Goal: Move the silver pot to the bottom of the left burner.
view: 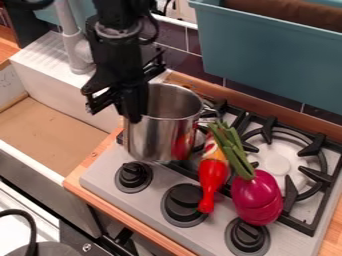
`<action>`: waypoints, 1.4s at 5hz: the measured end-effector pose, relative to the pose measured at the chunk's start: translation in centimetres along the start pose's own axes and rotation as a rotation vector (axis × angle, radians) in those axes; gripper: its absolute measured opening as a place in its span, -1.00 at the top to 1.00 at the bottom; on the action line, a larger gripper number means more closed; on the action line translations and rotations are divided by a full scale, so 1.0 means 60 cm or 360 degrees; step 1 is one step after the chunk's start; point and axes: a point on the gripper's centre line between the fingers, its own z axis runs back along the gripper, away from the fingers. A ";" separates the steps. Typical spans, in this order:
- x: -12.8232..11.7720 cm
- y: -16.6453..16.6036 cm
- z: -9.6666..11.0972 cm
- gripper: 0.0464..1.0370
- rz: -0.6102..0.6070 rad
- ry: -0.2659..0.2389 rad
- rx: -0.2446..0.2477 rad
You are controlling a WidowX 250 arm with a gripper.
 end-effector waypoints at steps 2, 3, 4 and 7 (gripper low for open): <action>0.008 0.015 -0.021 0.99 -0.0034 -0.0003 -0.0056; 0.014 0.009 -0.023 0.99 -0.0035 -0.0020 -0.0095; 0.026 0.003 -0.026 0.99 -0.0034 -0.0010 -0.0090; 0.055 0.018 -0.027 0.99 -0.0119 0.0021 -0.0037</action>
